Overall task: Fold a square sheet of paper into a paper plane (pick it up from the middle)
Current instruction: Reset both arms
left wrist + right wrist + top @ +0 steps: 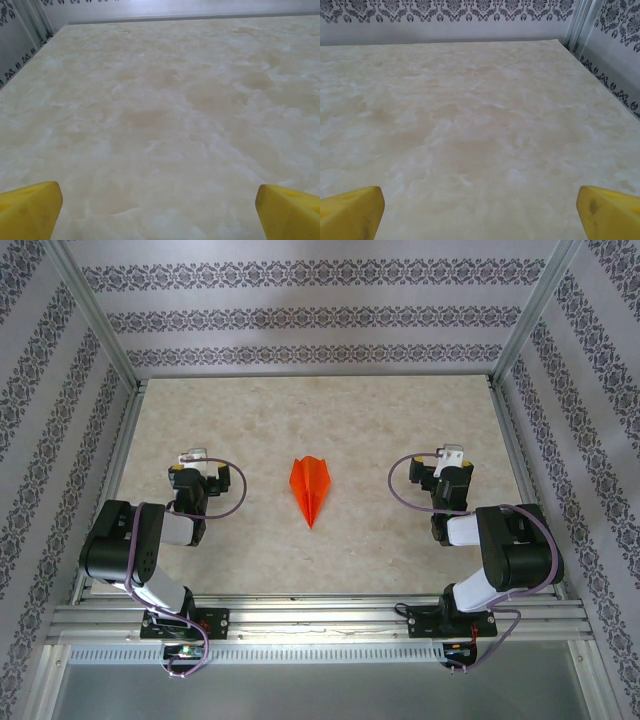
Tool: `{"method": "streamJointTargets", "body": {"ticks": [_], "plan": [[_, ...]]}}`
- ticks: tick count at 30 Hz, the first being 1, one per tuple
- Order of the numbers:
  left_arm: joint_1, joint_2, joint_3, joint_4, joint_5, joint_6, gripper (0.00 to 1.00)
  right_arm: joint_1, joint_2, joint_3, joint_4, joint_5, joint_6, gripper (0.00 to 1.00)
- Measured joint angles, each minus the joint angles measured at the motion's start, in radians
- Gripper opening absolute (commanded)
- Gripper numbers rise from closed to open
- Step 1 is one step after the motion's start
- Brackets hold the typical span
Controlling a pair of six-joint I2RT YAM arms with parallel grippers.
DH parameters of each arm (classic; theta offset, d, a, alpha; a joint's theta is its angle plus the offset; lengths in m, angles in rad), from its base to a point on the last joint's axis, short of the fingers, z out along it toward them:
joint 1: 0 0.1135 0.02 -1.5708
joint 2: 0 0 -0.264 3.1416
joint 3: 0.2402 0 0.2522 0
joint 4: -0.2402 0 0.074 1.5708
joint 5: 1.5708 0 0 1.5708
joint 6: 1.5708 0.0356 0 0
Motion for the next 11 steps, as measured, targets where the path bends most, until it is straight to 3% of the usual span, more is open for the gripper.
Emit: {"method": "streamJointTargets", "body": {"ticks": [11], "plan": [[0.000,0.000,0.000,0.000,0.000,0.000,0.99,0.011,0.000,0.000,0.000,0.000,0.000,0.98]]}}
